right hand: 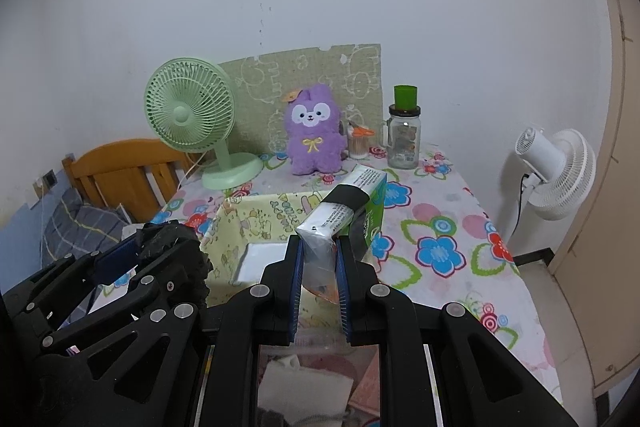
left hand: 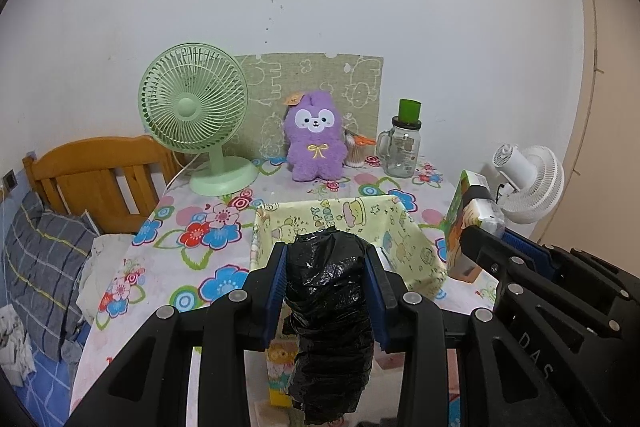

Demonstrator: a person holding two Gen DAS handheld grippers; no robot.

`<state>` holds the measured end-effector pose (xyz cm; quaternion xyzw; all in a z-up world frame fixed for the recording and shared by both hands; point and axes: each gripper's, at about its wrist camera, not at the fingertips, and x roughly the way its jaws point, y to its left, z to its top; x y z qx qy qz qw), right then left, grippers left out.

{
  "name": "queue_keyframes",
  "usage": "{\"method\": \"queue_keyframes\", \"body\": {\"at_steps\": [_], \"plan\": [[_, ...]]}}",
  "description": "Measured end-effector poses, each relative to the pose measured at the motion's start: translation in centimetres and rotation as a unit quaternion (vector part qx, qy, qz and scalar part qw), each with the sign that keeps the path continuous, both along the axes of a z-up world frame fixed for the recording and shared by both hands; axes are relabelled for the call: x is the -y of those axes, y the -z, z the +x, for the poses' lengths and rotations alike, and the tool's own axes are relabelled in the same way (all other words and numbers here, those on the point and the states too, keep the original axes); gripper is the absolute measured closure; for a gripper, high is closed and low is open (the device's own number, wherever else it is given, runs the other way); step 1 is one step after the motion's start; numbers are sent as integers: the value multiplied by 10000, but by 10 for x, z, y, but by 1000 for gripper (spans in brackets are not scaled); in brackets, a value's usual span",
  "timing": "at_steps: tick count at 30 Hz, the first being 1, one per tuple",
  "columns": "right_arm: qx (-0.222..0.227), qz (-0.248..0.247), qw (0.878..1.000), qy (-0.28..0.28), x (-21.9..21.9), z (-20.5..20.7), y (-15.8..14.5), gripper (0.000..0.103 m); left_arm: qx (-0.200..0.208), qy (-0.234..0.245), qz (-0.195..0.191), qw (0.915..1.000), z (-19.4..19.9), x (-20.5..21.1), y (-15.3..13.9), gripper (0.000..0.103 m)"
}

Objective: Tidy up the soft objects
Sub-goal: 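Carry the black bundle with the left gripper while the right gripper carries the box over the basket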

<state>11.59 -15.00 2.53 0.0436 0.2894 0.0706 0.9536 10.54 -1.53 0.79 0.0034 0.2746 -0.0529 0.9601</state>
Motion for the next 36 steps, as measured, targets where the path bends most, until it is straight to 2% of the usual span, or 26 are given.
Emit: {"method": "queue_keyframes", "body": {"at_steps": [14, 27, 33, 35, 36], "plan": [[-132, 20, 9997, -180, -6, 54, 8, 84, -124, -99, 135, 9998, 51, -2, 7, 66], [-348, 13, 9988, -354, -13, 97, 30, 84, -471, -75, 250, 9986, 101, -4, 36, 66], [-610, 107, 9973, -385, -16, 115, 45, 84, -763, 3, 213, 9969, 116, -6, 50, 62], [-663, 108, 9969, -405, -19, 119, 49, 84, -873, 68, 231, 9959, 119, -5, 54, 57], [-683, 114, 9967, -430, -21, 121, 51, 84, -906, 89, 222, 9956, 121, -5, 56, 48]]}}
